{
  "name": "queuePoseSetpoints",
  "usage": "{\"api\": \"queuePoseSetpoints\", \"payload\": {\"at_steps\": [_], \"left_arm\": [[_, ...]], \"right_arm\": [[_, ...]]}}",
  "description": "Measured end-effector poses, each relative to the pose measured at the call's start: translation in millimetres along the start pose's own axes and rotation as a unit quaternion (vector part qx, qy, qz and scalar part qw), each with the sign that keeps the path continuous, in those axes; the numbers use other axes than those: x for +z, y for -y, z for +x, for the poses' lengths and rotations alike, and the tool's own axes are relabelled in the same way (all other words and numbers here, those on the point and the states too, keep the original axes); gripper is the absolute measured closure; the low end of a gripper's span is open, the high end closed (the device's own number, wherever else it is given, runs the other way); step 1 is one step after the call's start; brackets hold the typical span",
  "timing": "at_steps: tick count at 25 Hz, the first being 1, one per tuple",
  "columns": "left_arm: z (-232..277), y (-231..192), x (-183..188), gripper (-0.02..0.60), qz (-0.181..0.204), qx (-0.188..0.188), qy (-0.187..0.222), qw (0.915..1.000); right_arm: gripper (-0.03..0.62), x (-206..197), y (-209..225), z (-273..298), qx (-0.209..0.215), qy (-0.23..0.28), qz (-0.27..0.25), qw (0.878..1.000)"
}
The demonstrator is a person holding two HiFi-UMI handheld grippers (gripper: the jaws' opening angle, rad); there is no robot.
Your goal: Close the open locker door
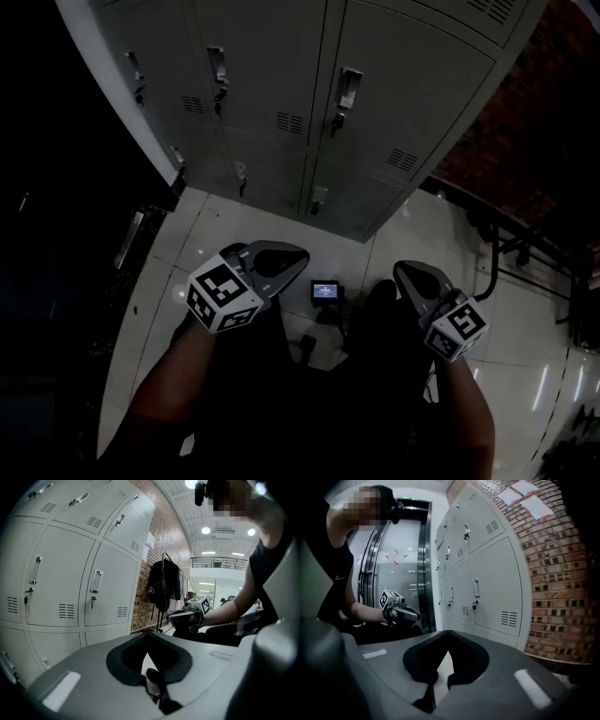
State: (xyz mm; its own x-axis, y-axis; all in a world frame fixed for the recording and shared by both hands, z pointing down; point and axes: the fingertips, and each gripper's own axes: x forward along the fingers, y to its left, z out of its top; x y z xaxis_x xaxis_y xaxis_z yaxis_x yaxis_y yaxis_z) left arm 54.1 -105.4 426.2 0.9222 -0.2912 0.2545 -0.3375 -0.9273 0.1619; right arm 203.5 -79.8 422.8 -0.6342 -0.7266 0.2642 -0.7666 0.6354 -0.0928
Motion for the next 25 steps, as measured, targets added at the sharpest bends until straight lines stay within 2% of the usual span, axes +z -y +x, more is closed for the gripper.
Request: {"api": "queuePoseSetpoints", "payload": {"at_steps": [7,10,15,21,25], "left_arm": [[2.9,-0.4,-4.1,0.569,0.008,-0.001,-0.002,1.0000],[1.2,1.5,-7.2,0.569,0.001,-0.005,-0.003,1.0000],[3.1,1.2,-6.0,0.569,0.005,-0.009,-0.007,0.9999],[6.0,-0.9,-2.7,0.569,0.007,-0.006,-0.005,0.9999],[6.8,-2.2,-1.7,0.569,0.004,-0.004,-0.004,1.0000]], "right_arm": [[0.592,8.3,-6.4,16.7,-0.004,0.022,0.012,1.000],[0.592,8.8,-6.2,25.0,-0.017,0.016,-0.003,1.000],[0.591,36.7,17.1,55.5,-0.059,0.036,0.027,0.997],[0.591,77.2,49.8,122.9,-0.099,0.047,0.004,0.994],[0.565,98.4,72.7,164.0,-0.117,0.052,0.003,0.992]]}}
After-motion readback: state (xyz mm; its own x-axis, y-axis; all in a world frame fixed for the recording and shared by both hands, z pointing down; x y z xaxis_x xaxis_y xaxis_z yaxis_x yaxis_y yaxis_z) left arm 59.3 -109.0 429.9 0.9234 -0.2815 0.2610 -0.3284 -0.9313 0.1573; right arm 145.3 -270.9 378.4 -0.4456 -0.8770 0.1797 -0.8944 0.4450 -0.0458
